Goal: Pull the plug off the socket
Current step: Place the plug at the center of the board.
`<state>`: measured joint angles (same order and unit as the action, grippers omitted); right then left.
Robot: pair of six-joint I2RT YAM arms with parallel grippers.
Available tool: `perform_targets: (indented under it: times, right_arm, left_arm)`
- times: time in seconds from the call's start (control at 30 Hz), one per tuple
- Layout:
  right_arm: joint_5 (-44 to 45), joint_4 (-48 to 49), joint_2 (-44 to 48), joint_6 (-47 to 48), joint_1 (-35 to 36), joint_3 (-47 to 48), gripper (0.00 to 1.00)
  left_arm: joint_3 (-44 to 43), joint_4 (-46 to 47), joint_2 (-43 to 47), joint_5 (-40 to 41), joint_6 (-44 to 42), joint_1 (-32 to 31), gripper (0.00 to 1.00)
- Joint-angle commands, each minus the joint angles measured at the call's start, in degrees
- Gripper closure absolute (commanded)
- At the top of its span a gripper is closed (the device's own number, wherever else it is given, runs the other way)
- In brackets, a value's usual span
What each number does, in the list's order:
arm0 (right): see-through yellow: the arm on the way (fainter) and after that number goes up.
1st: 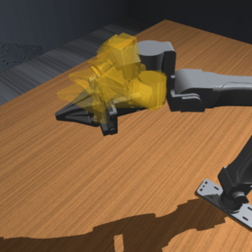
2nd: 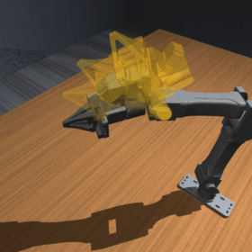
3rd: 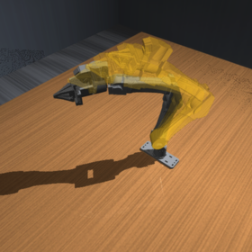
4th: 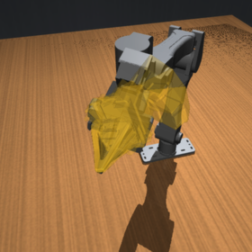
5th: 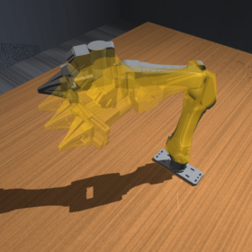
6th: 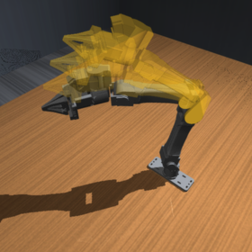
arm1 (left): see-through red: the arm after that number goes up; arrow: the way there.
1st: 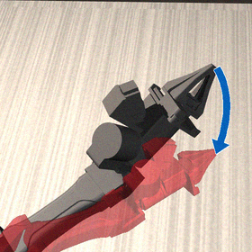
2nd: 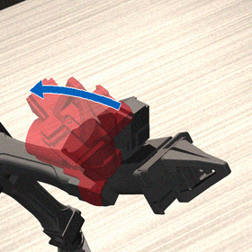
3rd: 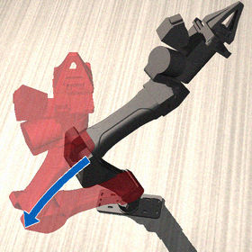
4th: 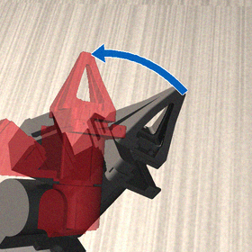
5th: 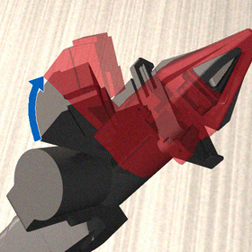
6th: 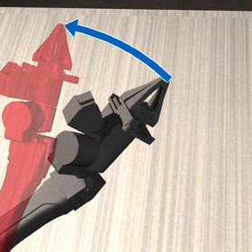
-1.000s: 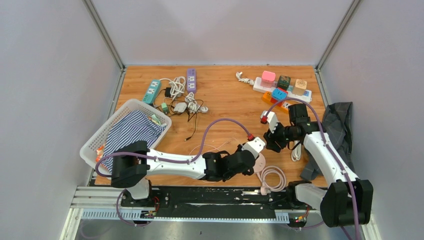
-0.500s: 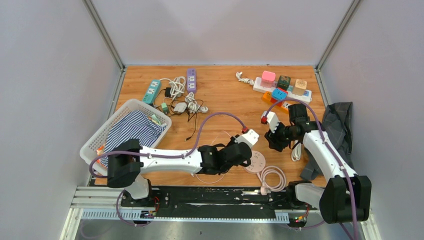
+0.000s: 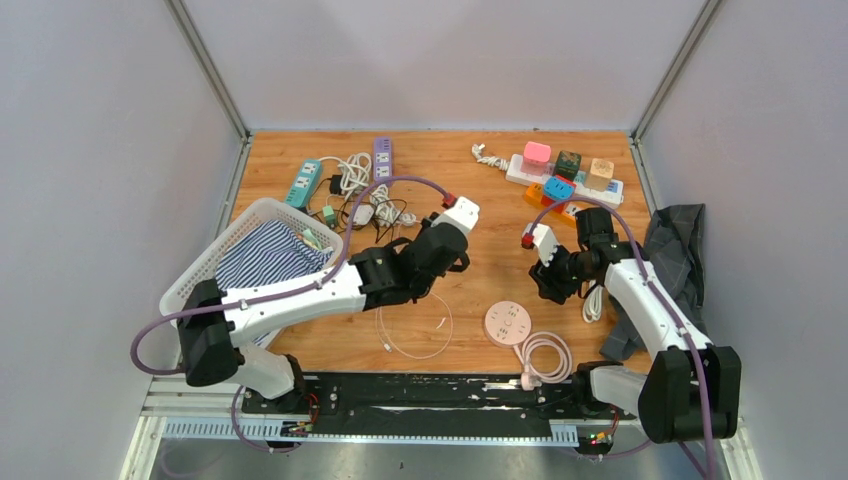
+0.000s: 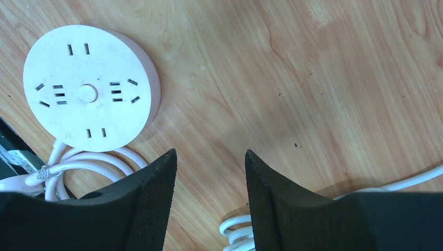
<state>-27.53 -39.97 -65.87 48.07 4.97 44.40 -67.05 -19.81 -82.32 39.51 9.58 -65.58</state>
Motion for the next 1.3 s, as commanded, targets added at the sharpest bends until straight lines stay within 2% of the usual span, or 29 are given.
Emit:
perform_targets:
  times: [0.0, 0.33, 0.6, 0.87, 1.13, 1.27]
  right_arm:
    - [1.07, -0.20, -0.32, 0.97, -0.73, -0.74, 0.47]
    - [1.07, -0.20, -0.67, 0.97, -0.73, -0.89, 0.47]
    - [0.99, -0.17, -1.08, 0.97, -0.67, -0.99, 0.47]
    - [0.50, -0.20, -1.35, 0.97, -0.75, -0.90, 0.48]
    - [0.21, -0.28, -1.04, 0.88, -0.84, -1.16, 0.48]
    - [0.19, -0.29, -1.43, 0.96, -0.87, -1.16, 0.48]
  left_arm:
    - [-4.91, -3.87, 1.82, 0.50, -4.06, 4.41, 1.00]
    - [-13.59, -8.86, 7.25, -6.72, -5.78, 19.21, 1.00]
    - [-18.96, -9.01, 8.21, -6.97, -7.37, 26.15, 1.00]
    - [-17.11, -8.36, 1.61, -8.53, -6.24, 30.33, 1.00]
    - [-13.77, -9.07, -8.34, -14.23, -1.81, 37.03, 1.00]
    - [-14.35, -10.73, -12.45, -16.11, -0.71, 39.15, 0.95]
